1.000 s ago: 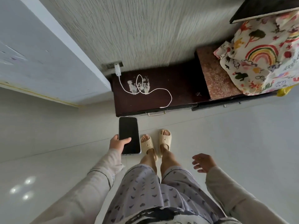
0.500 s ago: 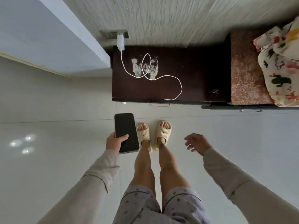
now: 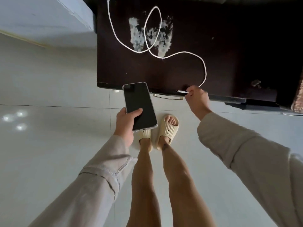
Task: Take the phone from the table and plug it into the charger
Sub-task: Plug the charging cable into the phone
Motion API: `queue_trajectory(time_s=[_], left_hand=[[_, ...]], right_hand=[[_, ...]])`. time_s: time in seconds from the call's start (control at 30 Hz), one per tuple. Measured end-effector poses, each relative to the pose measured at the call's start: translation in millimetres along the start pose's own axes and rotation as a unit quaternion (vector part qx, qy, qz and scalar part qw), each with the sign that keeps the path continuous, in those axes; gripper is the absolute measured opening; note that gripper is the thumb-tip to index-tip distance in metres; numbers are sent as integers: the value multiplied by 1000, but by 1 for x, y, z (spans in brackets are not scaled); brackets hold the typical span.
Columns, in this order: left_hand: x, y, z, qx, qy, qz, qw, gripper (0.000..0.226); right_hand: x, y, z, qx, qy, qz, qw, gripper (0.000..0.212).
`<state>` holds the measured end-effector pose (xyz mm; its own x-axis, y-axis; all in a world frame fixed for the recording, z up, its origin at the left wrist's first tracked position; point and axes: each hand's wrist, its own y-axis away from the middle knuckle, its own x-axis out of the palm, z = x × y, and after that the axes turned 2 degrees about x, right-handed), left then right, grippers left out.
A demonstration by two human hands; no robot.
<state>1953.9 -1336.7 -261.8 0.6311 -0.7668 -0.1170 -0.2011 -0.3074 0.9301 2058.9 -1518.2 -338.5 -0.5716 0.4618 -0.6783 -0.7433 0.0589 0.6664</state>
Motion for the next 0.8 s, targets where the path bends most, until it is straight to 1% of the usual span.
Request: queue_trajectory(time_s=[0.07,0.13,0.23,0.3,0.37,0.43,0.5,0.6,0.67,0.73,0.8], left_hand=[[0,-9,-1,-8,14,-5,1000,29],[0,-17,-3,-16,19,-8,1000,36],[-2,-25,-7,-15,26,-7,1000,29],[-4,-27,-11,-10,33,1,999,28],[-3,-24,-18,-10,38,3,999,21],[0,-18,-25,-13,48,-2,999,11],[3,-8,-34,-19,60,-11,998,8],[11,12,-49,-18,70,-10,997,22],[18,29,-60,-13,59,-2,998,22],[24,44,-69,-18,70,2,997,27],[28,59,-77,-26,94,-2,995,28]], right_hand=[[9,-9,-1,-37,43,7,998,31],[16,-16,-3,-82,107,-13,991,31],[26,-25,-5,-146,199,-64,967,25],[28,-29,-4,-166,225,-74,957,25],[26,-28,-3,-168,225,-75,957,25],[19,-21,-1,-155,202,-70,965,23],[8,-6,4,-135,160,-55,976,22],[-18,27,18,-115,89,-23,989,21],[-39,54,31,-112,14,7,994,20],[-60,77,44,-92,-74,55,991,15],[-81,101,58,-76,-150,101,981,6]])
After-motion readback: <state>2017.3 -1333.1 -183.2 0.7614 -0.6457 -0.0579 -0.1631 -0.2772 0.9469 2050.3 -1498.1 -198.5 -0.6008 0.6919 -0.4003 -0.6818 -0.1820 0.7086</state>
